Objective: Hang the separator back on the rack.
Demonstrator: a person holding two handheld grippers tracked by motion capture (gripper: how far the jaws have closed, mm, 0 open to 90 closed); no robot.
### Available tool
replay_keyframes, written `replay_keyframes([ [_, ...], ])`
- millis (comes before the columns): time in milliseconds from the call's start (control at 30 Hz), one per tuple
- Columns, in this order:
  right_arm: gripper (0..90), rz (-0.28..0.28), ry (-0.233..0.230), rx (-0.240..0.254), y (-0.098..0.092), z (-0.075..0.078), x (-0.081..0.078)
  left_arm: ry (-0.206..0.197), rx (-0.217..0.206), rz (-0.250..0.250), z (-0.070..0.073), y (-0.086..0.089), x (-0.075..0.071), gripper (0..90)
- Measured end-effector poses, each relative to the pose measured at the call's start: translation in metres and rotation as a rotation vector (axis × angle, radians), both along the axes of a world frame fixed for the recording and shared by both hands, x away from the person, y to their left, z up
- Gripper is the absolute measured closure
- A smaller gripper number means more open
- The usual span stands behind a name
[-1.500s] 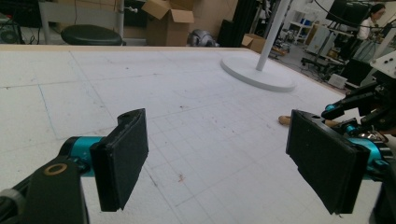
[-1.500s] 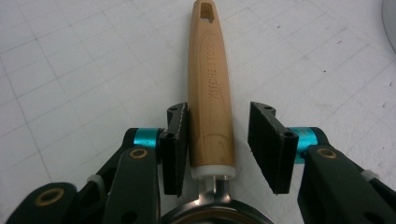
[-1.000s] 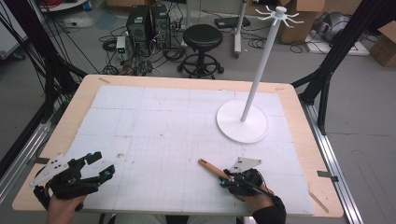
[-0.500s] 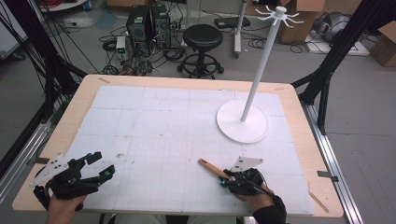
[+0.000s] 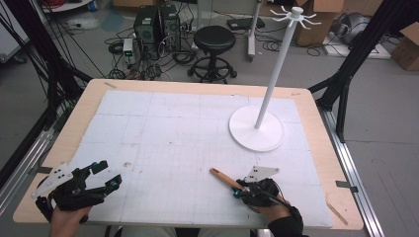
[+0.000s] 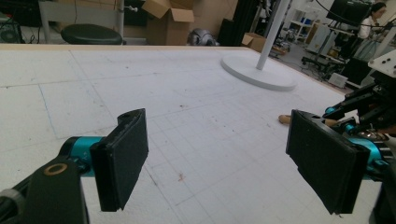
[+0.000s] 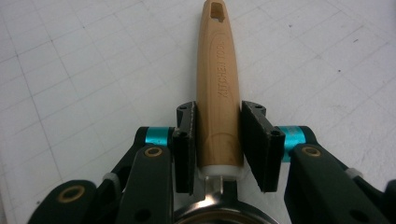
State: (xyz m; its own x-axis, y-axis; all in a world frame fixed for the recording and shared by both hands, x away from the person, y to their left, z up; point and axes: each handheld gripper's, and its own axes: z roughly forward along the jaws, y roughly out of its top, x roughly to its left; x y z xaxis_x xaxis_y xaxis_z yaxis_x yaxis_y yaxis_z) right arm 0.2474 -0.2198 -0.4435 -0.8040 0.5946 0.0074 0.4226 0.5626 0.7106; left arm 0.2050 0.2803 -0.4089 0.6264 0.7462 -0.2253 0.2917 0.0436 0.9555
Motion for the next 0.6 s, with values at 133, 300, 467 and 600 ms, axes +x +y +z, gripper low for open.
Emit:
replay_keyframes([
  [133,66.4,-0.004,0.004,0.001,0.0002,0.0004,-0.0002,0.000,0.000,0.001,0.0000,0.0003,0.0000,21.4],
  [300,66.8,-0.002,0.005,-0.005,0.0004,0.0012,0.0005,0.000,0.000,0.001,0.0000,0.0004,0.0001,21.3],
  [467,67.0,-0.004,0.004,-0.015,0.0015,0.0019,0.0008,0.000,0.000,0.000,0.0000,0.0004,0.0001,21.3],
  [600,67.3,-0.005,0.007,-0.010,0.0013,0.0021,0.0007,-0.001,0.002,0.001,0.0001,0.0007,0.0001,21.4],
])
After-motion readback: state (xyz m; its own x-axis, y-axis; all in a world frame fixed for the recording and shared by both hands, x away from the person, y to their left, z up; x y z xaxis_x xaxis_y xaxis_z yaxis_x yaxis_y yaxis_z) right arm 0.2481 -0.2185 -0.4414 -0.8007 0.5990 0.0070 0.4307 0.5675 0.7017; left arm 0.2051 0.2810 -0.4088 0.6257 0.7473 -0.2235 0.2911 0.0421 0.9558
